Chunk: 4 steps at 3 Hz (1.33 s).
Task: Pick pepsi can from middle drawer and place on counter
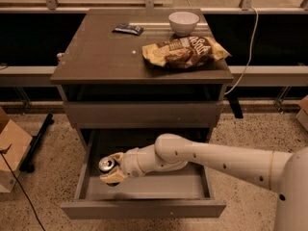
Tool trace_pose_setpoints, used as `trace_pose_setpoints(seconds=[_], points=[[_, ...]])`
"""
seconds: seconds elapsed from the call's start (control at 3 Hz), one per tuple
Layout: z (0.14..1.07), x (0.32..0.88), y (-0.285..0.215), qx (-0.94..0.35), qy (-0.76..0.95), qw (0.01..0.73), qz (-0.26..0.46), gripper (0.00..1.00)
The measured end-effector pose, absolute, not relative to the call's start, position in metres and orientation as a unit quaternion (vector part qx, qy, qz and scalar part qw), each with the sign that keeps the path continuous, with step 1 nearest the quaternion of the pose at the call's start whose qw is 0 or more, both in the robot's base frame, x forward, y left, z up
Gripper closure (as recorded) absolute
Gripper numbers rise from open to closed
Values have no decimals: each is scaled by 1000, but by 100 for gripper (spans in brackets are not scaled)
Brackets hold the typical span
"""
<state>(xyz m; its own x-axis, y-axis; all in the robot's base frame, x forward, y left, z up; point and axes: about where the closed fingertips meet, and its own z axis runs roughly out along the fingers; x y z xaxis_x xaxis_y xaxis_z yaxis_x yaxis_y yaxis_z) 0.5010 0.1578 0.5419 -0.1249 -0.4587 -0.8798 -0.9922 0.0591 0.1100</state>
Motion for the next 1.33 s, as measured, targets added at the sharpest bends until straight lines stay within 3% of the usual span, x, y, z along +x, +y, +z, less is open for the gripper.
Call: trace_pose_setpoints(seconds=[1.33], points=[[752, 502, 126, -658, 568, 352, 346, 100]])
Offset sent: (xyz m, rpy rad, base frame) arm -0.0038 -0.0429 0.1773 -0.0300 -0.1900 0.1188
